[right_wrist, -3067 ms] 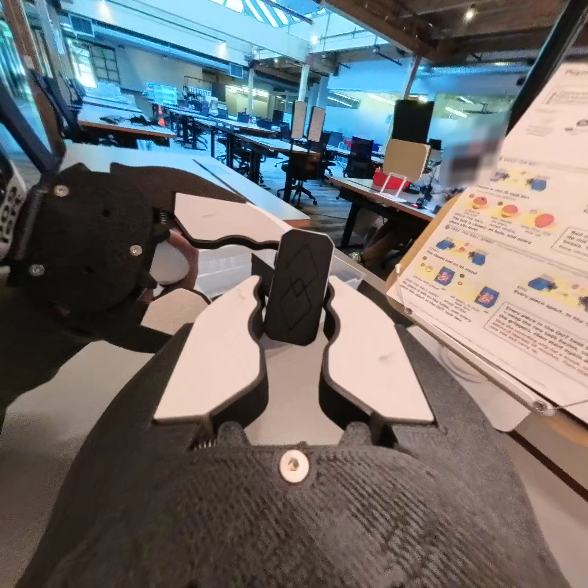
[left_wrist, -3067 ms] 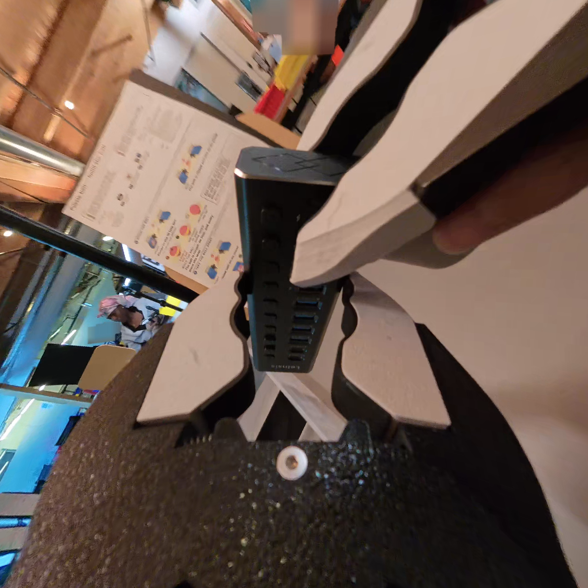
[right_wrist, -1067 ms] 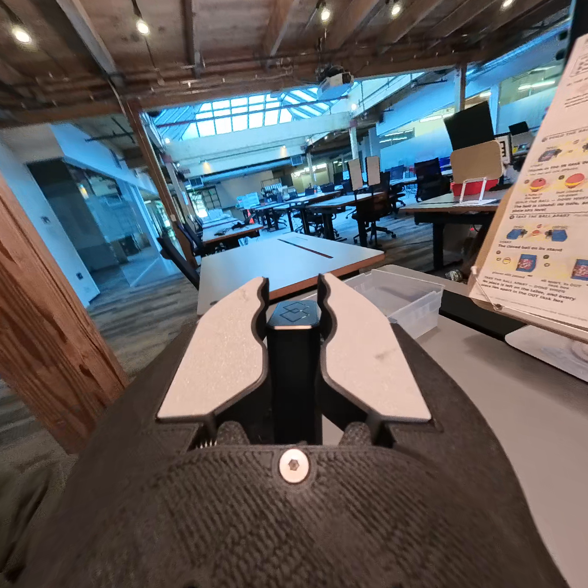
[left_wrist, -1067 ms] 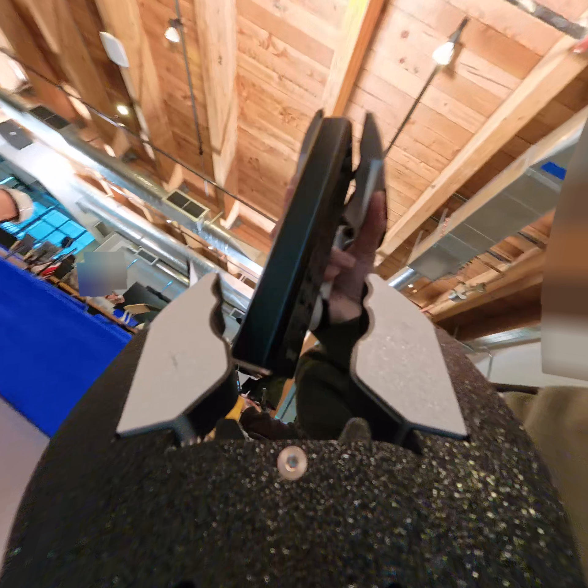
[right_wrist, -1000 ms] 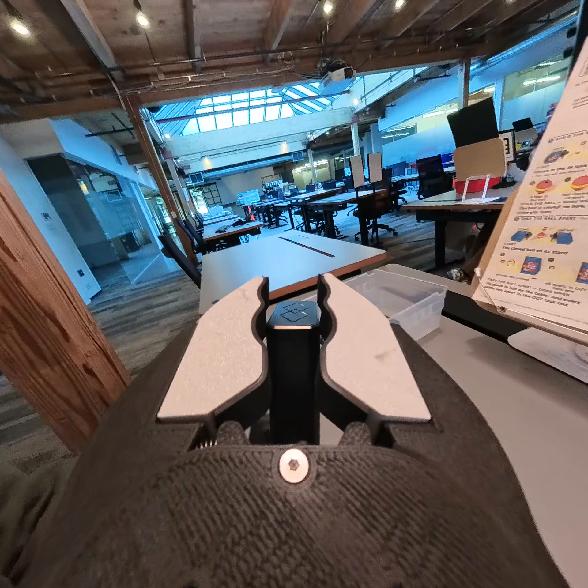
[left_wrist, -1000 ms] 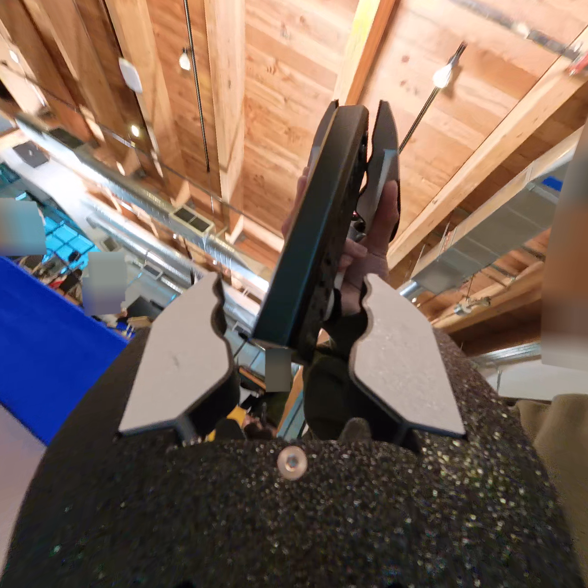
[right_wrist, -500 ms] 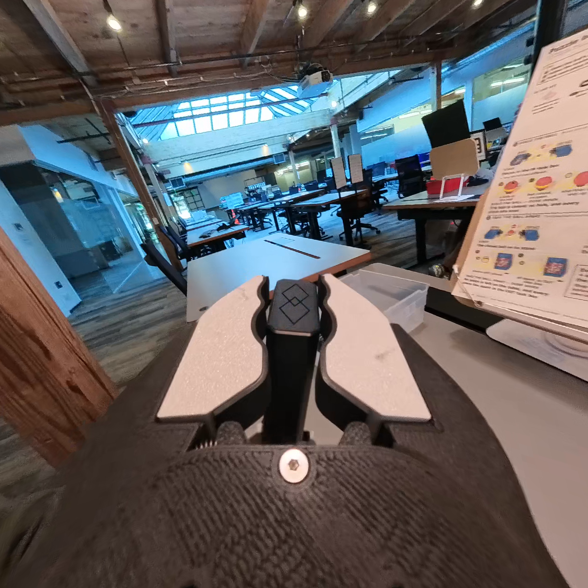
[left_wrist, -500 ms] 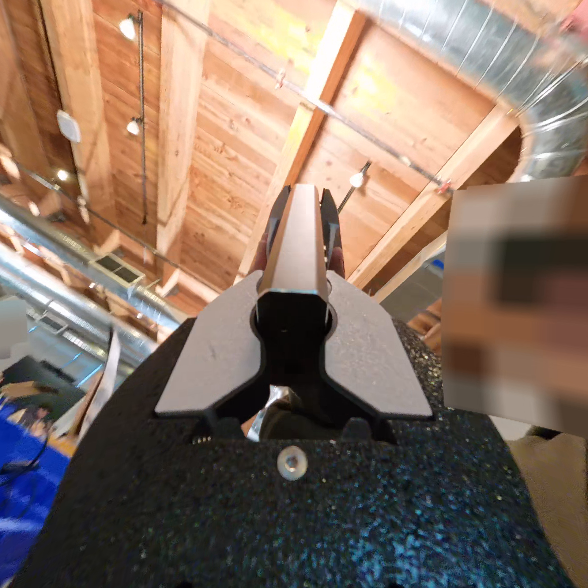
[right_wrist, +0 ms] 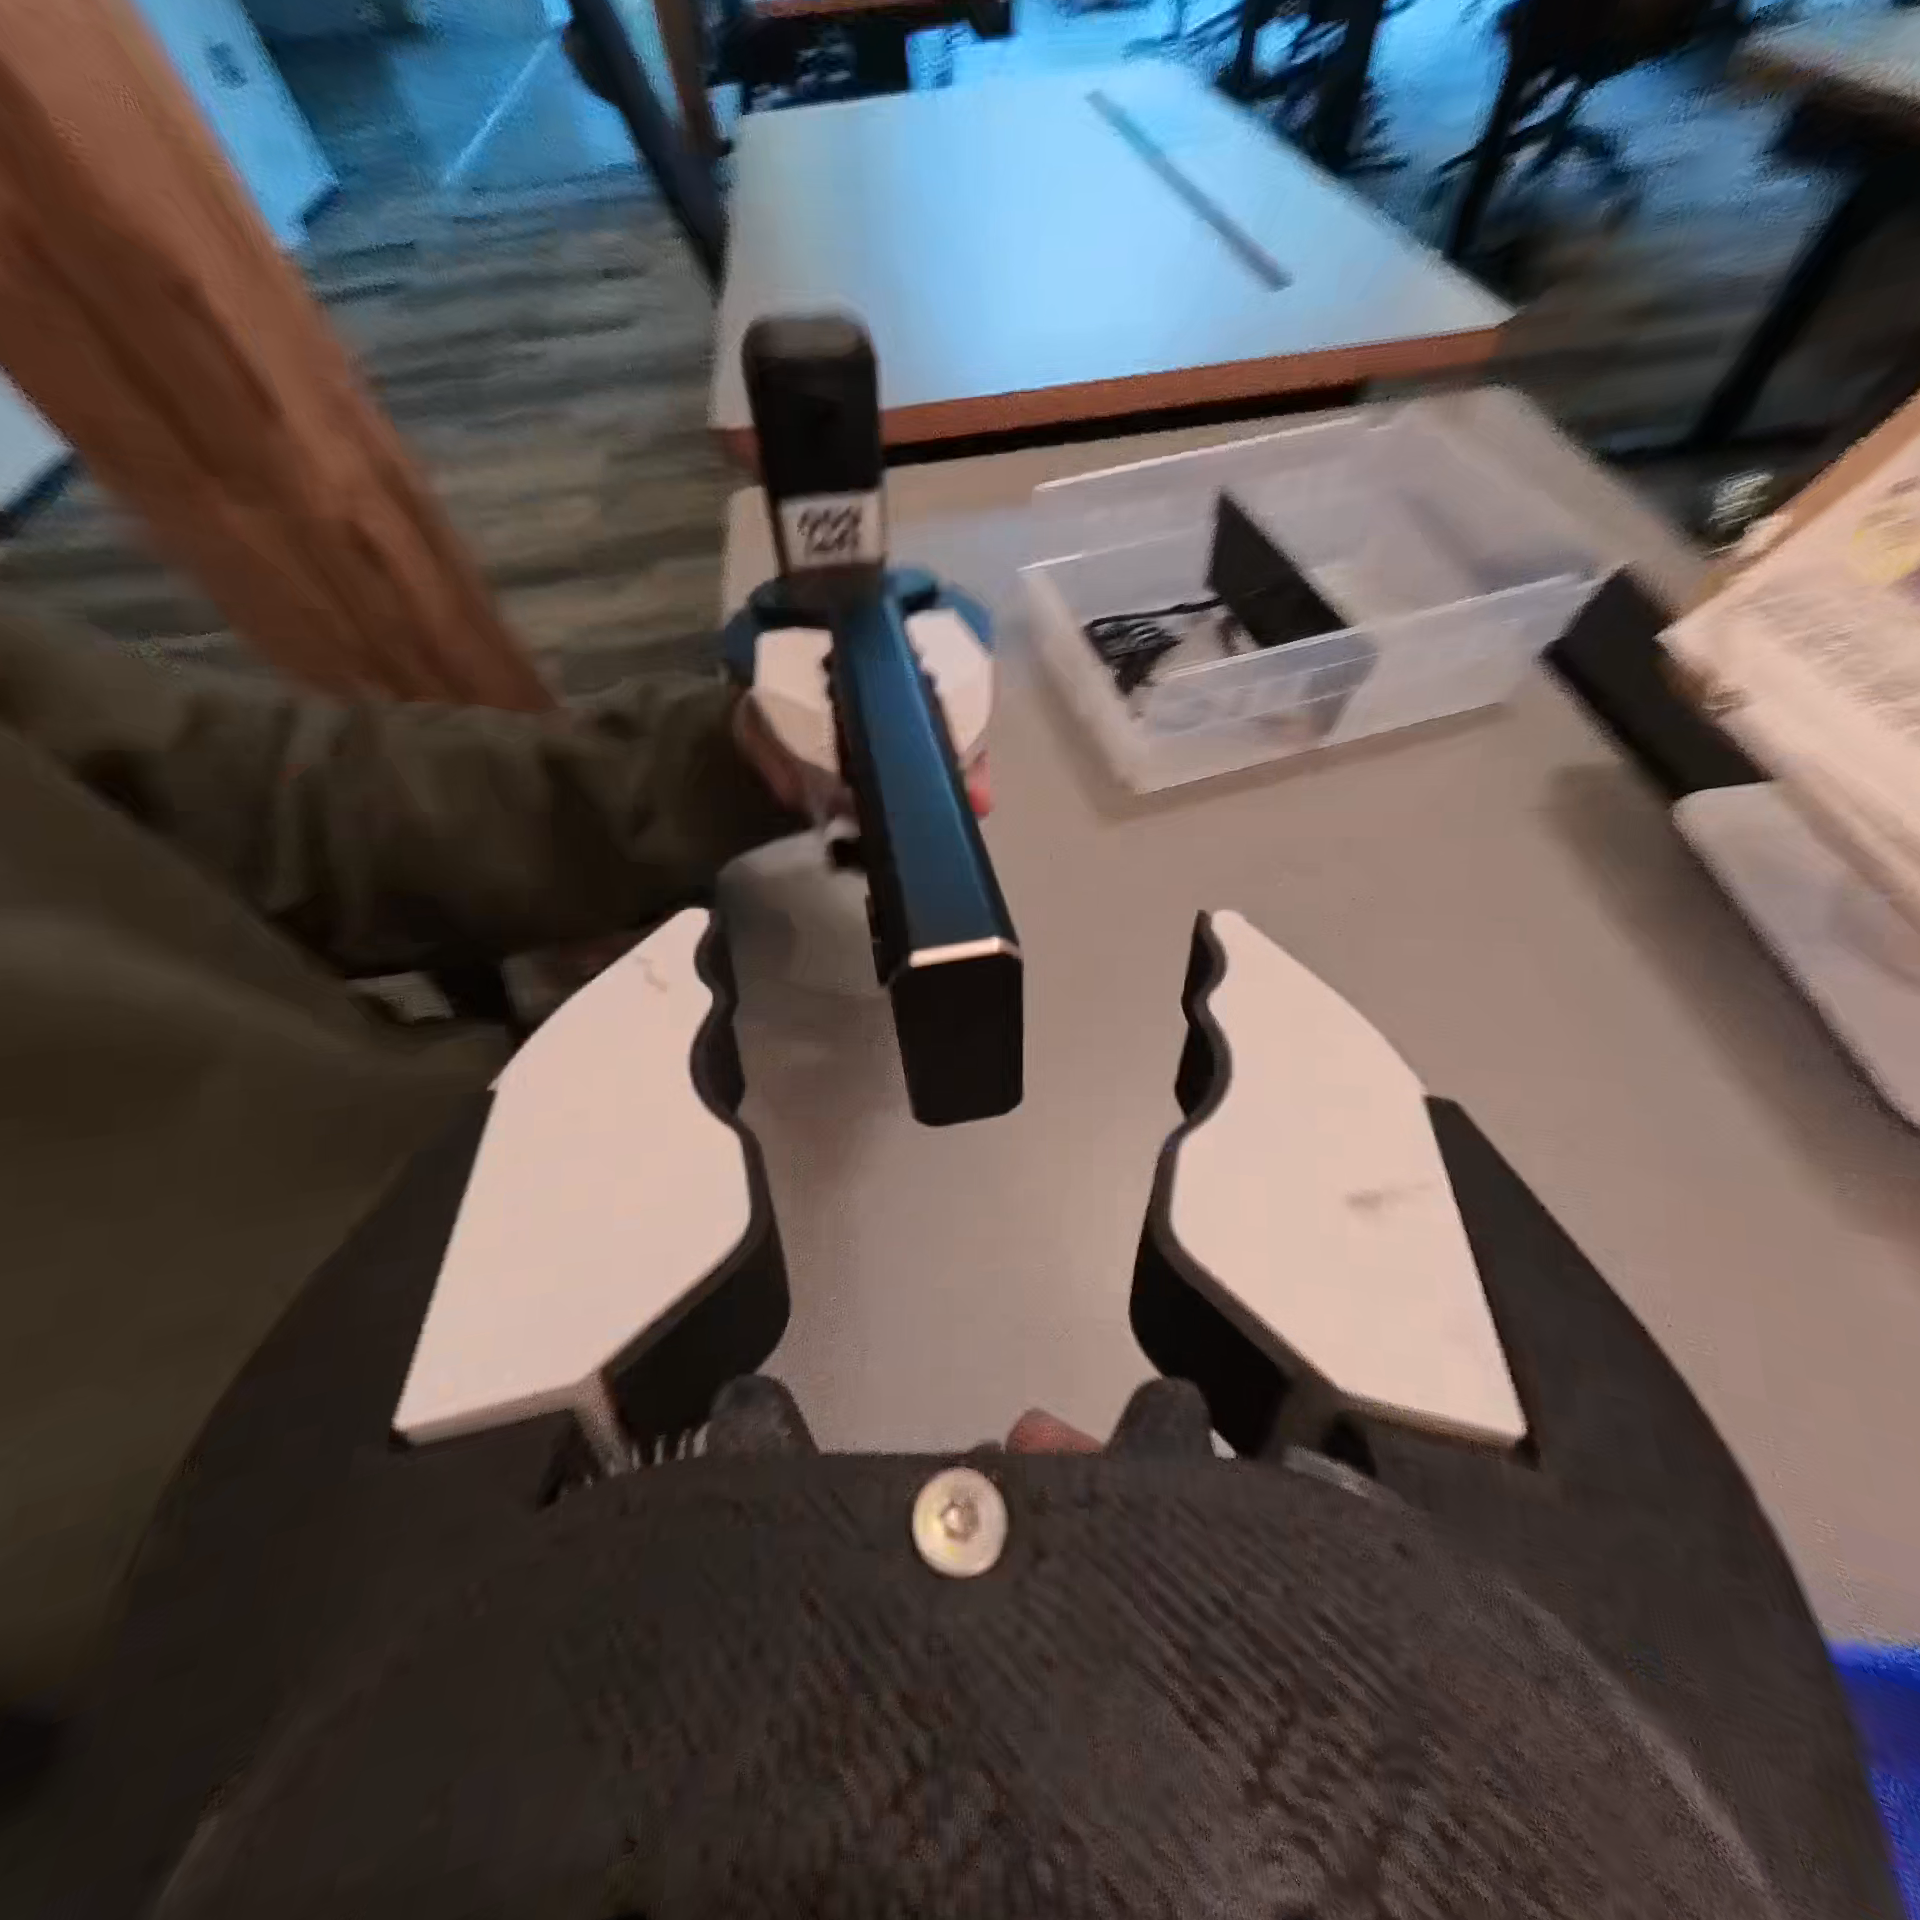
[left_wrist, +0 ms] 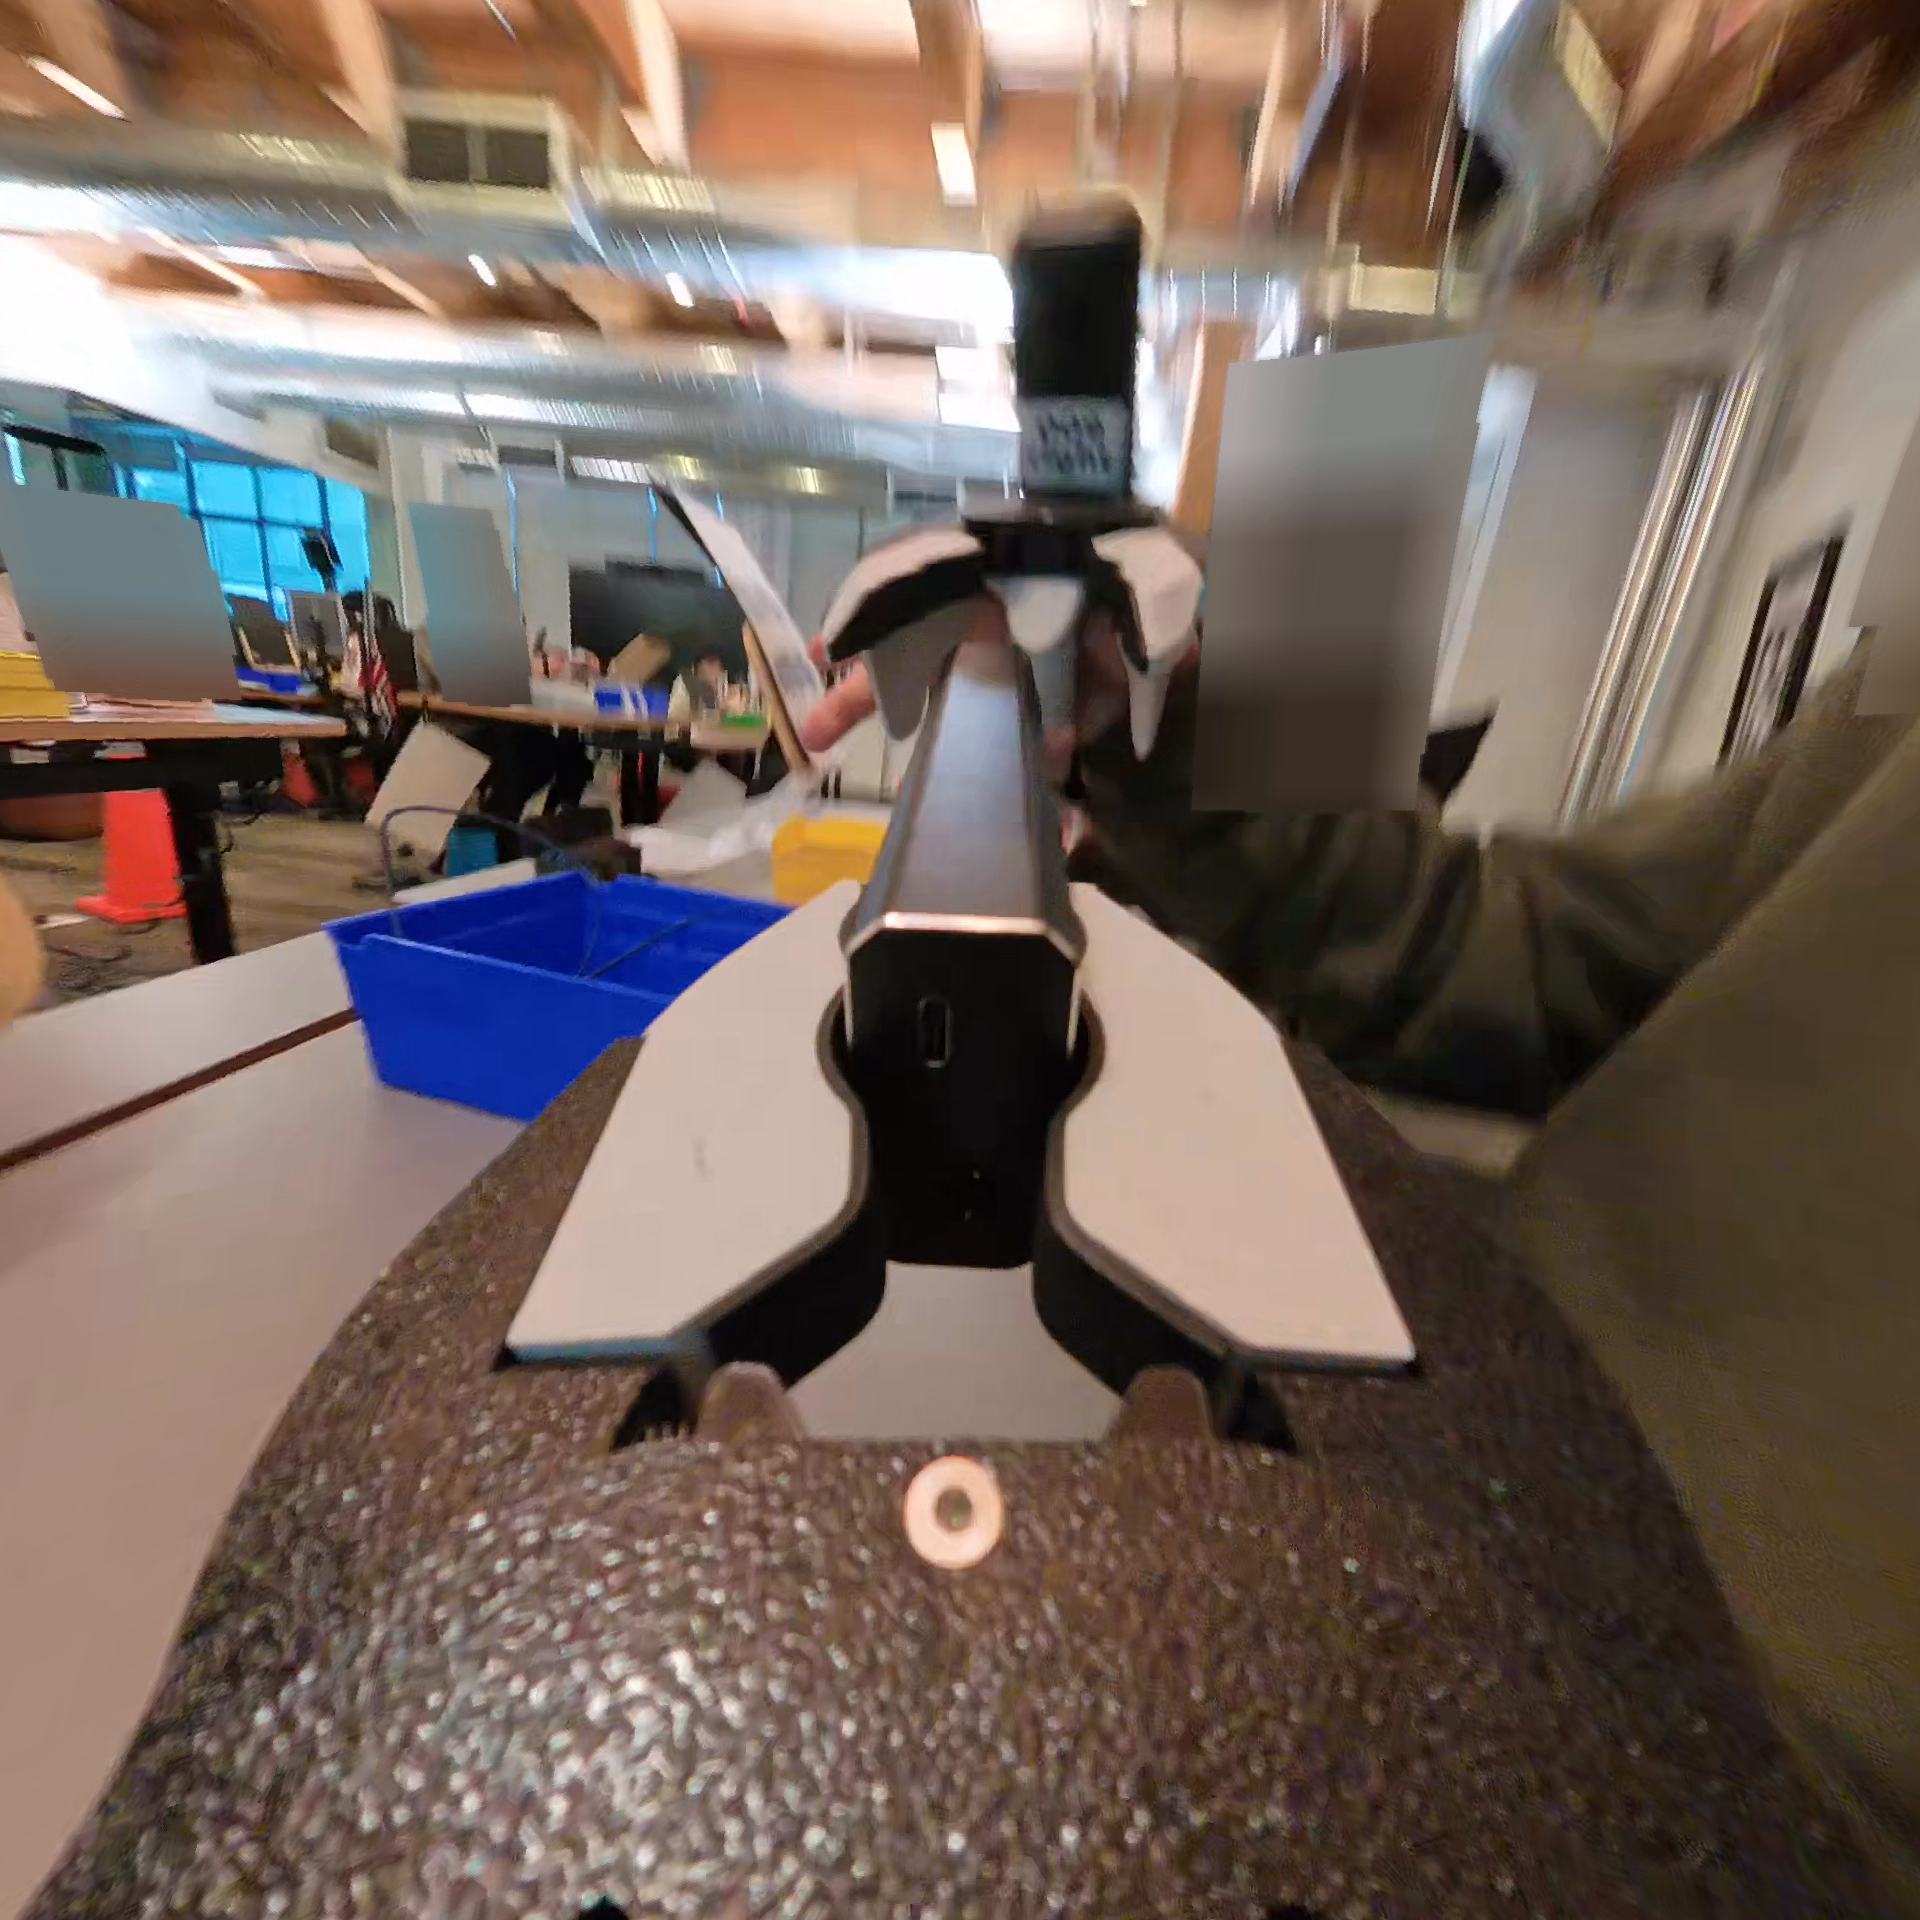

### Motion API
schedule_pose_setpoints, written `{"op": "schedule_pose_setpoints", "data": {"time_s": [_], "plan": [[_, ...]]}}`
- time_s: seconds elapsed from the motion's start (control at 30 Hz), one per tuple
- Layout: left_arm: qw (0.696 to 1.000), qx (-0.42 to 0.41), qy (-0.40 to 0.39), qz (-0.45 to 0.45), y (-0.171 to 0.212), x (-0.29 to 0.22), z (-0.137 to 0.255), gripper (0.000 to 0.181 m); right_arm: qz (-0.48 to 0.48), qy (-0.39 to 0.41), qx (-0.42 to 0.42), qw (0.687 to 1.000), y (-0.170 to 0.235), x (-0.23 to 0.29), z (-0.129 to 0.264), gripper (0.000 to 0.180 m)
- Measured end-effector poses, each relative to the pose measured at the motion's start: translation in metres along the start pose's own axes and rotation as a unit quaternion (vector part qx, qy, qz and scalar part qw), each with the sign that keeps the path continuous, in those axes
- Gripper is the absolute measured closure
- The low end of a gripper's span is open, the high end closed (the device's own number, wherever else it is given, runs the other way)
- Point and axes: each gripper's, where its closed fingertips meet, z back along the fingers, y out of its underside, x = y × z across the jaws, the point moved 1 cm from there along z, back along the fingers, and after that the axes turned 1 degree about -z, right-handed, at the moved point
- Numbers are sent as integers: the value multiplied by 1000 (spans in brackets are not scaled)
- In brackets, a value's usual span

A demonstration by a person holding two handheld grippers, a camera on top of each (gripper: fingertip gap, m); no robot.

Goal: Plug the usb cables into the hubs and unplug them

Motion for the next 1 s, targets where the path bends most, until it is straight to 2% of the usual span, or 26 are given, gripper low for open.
{"op": "schedule_pose_setpoints", "data": {"time_s": [0.1, 0.2, 0.27, 0.33, 0.37, 0.43, 0.5, 0.63, 0.73, 0.8, 0.87, 0.93, 1.0], "plan": [[990, 108, 32, -82, -5, -6, 2, 150, -35, -57, 30, 997, 10, 1, -12, 102], [973, 192, 36, -124, -6, -3, 0, 150, 1, -57, 92, 994, 36, 5, -42, 101], [963, 231, 36, -135, -5, 1, -1, 150, 51, -13, 126, 991, 54, 0, -63, 108], [952, 268, 32, -141, -1, 4, -1, 150, 116, 30, 131, 984, 62, -5, -77, 148], [945, 288, 28, -152, 1, 8, 2, 150, 136, 56, 141, 979, 67, -10, -82, 148], [936, 307, 30, -170, 1, 9, 5, 150, 146, 73, 115, 980, 71, -11, -91, 149], [932, 314, 13, -182, -4, 13, 6, 145, 130, 76, 38, 988, 67, -9, -97, 149], [951, 249, -75, -168, -19, 28, -2, 118, 120, 156, -82, 977, 54, -18, -93, 149], [972, 148, -164, -85, -22, 40, -2, 97, 117, 223, -148, 956, 44, -22, -83, 149], [988, 53, -142, 1, -19, 30, -6, 90, 137, 274, -156, 939, 45, -26, -82, 149], [985, -18, -141, 98, -10, 30, -11, 89, 166, 308, -155, 924, 47, -26, -86, 149], [975, -57, -132, 168, -1, 31, -18, 91, 217, 356, -117, 902, 53, -29, -94, 149], [968, -59, -156, 189, 8, 37, -22, 92, 274, 405, -73, 869, 60, -32, -97, 149]]}}
